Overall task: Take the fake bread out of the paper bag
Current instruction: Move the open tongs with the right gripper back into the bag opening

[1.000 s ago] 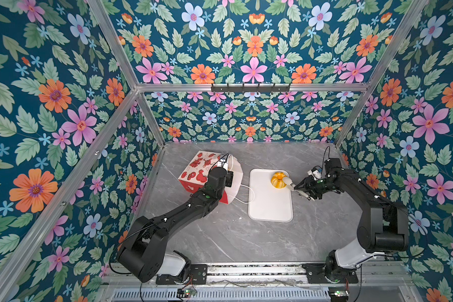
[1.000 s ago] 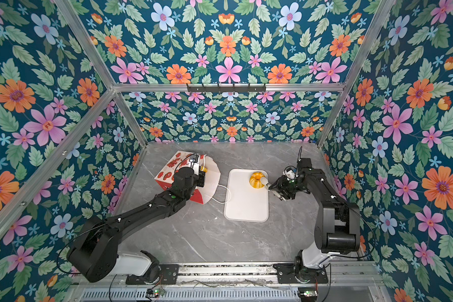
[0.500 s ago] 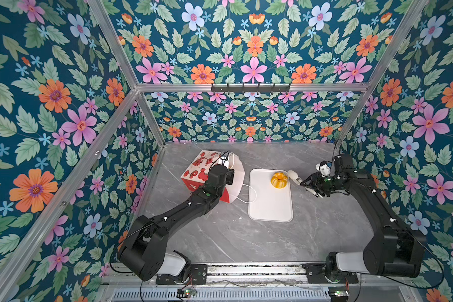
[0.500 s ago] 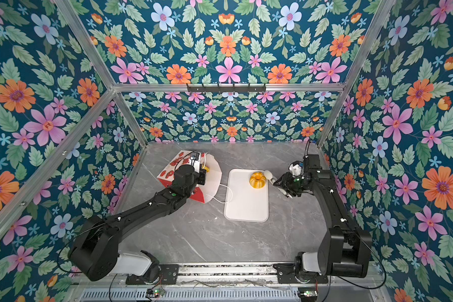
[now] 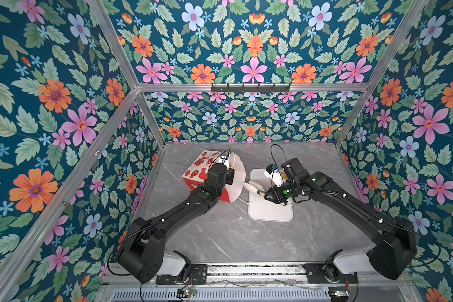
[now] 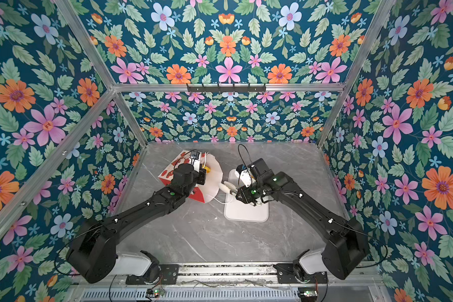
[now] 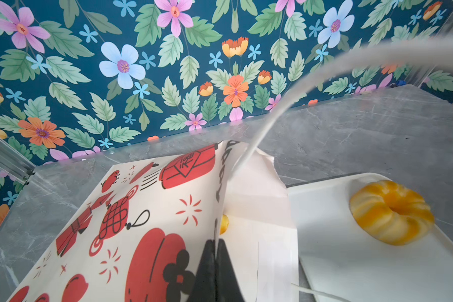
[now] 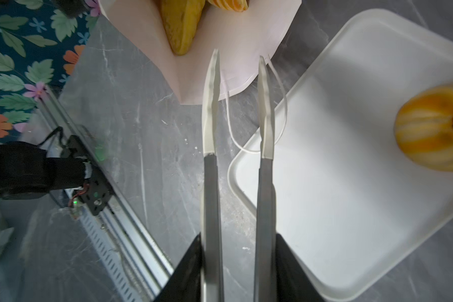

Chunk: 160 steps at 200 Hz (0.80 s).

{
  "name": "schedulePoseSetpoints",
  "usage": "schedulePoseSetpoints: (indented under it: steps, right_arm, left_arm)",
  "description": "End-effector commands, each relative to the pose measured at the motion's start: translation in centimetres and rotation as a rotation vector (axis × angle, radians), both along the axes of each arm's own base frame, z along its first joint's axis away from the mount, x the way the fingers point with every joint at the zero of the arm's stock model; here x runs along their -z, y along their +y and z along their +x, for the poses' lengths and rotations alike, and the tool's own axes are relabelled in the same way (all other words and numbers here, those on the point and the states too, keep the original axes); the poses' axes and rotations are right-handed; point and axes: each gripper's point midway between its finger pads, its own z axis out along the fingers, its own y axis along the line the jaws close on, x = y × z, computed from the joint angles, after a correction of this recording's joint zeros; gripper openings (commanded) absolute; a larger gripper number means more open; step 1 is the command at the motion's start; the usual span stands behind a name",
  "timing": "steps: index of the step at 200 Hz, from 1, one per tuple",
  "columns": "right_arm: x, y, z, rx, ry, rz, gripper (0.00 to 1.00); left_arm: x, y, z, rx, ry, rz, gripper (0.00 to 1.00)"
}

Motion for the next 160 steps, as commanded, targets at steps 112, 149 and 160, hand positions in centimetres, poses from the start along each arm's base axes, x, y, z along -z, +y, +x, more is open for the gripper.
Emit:
schedulePoseSetpoints:
  steps: [112, 149, 160]
  right_arm:
    - [-0.5, 6.1, 9.3, -0.115, -0.477, -0.099, 0.49]
    - [1.6, 6.8, 10.3, -0.130, -0.438, -0.141, 0.49]
    - [2.2, 7.0, 10.4, -0.136, -0.425, -0.148, 0.49]
  left_arm:
    - [-1.5, -0.9, -0.3, 0.036, 0.007, -0.077, 0.00]
    - [-1.4, -0.9, -0.3, 0.037, 0.010, -0.077, 0.00]
    - [-1.3, -1.0, -0.2, 0.040, 0.012, -0.076, 0.00]
